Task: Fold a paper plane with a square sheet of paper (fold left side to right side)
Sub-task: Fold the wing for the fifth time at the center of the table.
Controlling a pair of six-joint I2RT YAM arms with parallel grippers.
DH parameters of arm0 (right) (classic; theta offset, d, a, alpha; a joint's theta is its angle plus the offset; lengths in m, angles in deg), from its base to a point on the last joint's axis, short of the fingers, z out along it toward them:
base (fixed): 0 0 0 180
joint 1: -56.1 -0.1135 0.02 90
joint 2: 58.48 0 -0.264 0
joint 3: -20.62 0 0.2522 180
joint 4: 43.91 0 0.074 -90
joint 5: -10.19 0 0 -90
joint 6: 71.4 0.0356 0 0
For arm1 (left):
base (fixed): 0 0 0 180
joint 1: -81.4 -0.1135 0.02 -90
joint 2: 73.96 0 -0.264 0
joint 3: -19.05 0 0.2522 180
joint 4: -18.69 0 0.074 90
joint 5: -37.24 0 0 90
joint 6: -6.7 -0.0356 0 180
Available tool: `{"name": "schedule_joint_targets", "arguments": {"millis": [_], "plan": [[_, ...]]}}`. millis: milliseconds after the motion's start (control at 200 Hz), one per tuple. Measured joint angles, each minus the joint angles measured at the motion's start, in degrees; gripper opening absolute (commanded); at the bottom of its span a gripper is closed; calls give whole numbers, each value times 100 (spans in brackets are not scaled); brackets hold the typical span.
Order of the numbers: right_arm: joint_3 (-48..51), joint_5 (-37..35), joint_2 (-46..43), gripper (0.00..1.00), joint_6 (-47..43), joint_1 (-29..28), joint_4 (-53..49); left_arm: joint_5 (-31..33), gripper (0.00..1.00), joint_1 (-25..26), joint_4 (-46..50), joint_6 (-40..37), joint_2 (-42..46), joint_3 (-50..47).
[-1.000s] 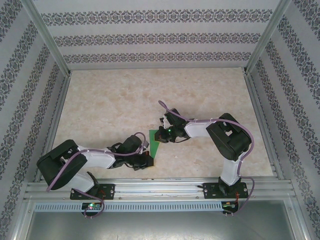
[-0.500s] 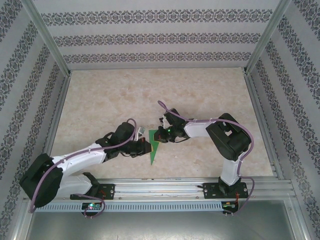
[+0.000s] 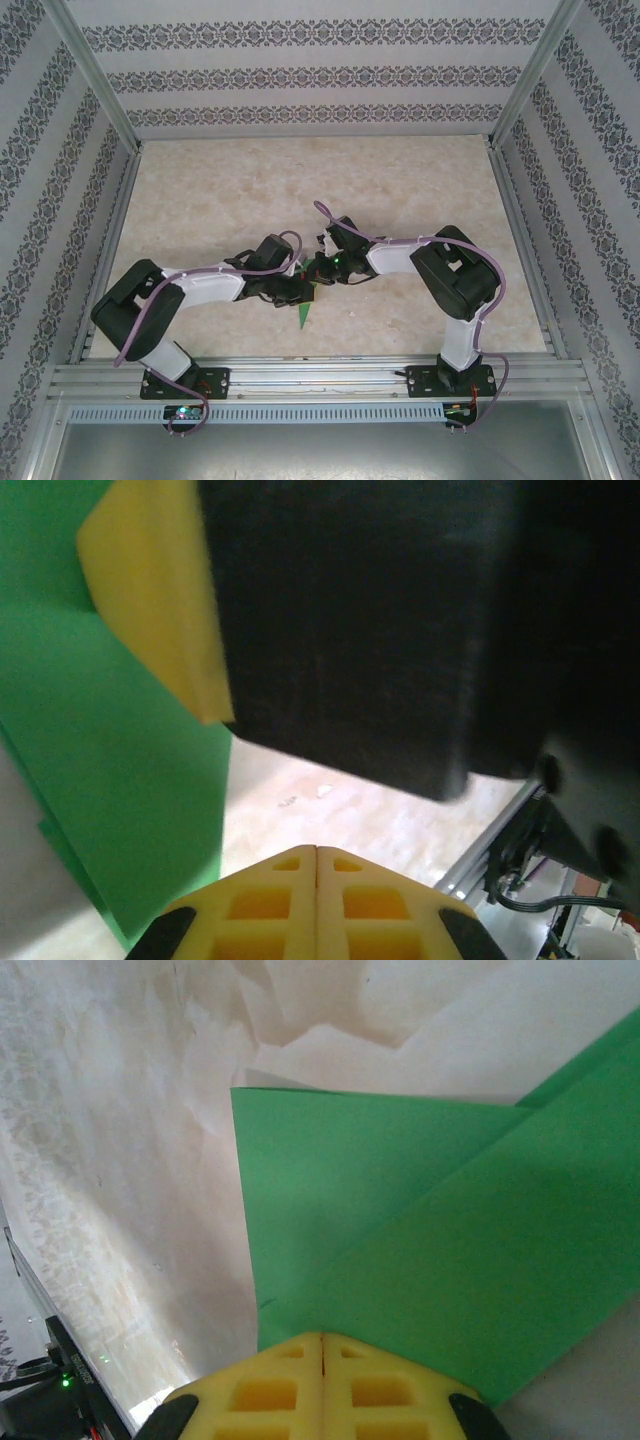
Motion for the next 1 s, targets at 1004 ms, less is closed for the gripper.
{"name": "schedule_joint_targets", "arguments": {"millis": [1004], "plan": [[-389,44,131,0,-337,7,-610,271,4,601,-1021,293,811,-1569]]}}
